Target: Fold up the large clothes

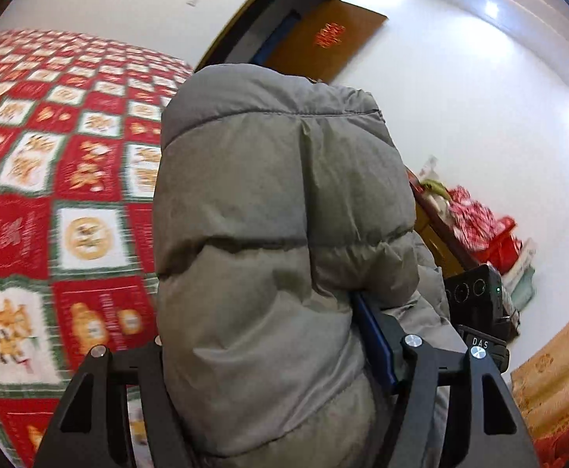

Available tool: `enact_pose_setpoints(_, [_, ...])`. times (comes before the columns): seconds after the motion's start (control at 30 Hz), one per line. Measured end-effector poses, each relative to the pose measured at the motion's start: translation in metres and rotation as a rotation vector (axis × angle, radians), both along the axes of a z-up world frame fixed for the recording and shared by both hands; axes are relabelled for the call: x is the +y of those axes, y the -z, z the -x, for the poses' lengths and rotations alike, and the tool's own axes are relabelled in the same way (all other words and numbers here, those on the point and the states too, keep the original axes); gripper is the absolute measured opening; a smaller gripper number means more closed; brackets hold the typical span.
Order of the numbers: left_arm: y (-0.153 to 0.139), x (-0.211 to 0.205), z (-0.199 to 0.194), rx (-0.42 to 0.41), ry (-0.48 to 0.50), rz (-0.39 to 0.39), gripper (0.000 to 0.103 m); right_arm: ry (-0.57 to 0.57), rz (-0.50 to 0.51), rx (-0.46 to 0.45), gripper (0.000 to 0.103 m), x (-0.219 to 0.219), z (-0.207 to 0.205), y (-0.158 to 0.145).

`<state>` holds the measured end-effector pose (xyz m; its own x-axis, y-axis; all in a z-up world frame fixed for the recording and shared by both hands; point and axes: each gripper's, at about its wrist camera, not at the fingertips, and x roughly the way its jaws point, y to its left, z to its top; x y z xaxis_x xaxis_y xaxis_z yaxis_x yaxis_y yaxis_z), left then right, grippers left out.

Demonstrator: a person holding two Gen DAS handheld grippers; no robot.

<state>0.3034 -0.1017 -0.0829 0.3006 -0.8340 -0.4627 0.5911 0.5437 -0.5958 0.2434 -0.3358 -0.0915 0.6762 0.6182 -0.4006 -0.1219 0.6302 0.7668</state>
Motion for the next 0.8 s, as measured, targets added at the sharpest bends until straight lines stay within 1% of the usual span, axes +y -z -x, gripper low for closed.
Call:
enact_pose_setpoints(0.13, [-0.006,-0.033,0.006,-0.017,0.065,-0.022,0.067,0.078,-0.025,-0.016,0.034,-0.033,0.025,-0.005])
enact_pose_setpoints(0.2, [-0.011,-0.047,0.017,-0.022,0.091,-0.040,0.067,0.117,-0.016,-0.024,0.034,-0.030,0.034,-0.015])
enact_pose_setpoints(0.33, [-0.023,-0.077,0.027,-0.052,0.140,-0.058,0.067,0.187,-0.026,-0.047,0.034,-0.058,0.054,-0.025])
enact_pose_setpoints(0.37, [-0.026,-0.084,0.027,-0.059,0.150,-0.058,0.067,0.198,-0.025,-0.053,0.034,-0.057,0.059,-0.026])
enact_pose_setpoints(0.5, [-0.037,-0.117,0.025,-0.081,0.184,-0.055,0.067,0.247,0.014,-0.080,0.034,-0.081,0.062,-0.043])
enact_pose_setpoints(0.6, [-0.041,-0.135,0.021,-0.085,0.197,-0.043,0.067,0.269,0.040,-0.094,0.034,-0.089,0.064,-0.051])
enact_pose_setpoints(0.67, [-0.042,-0.143,0.020,-0.087,0.199,-0.042,0.067,0.277,0.033,-0.096,0.034,-0.097,0.060,-0.054])
enact_pose_setpoints(0.7, [-0.042,-0.144,0.018,-0.092,0.196,-0.045,0.067,0.277,0.030,-0.096,0.034,-0.097,0.065,-0.050])
enact_pose_setpoints(0.8, [-0.038,-0.138,0.007,-0.096,0.180,-0.051,0.067,0.266,0.023,-0.097,0.034,-0.088,0.054,-0.048])
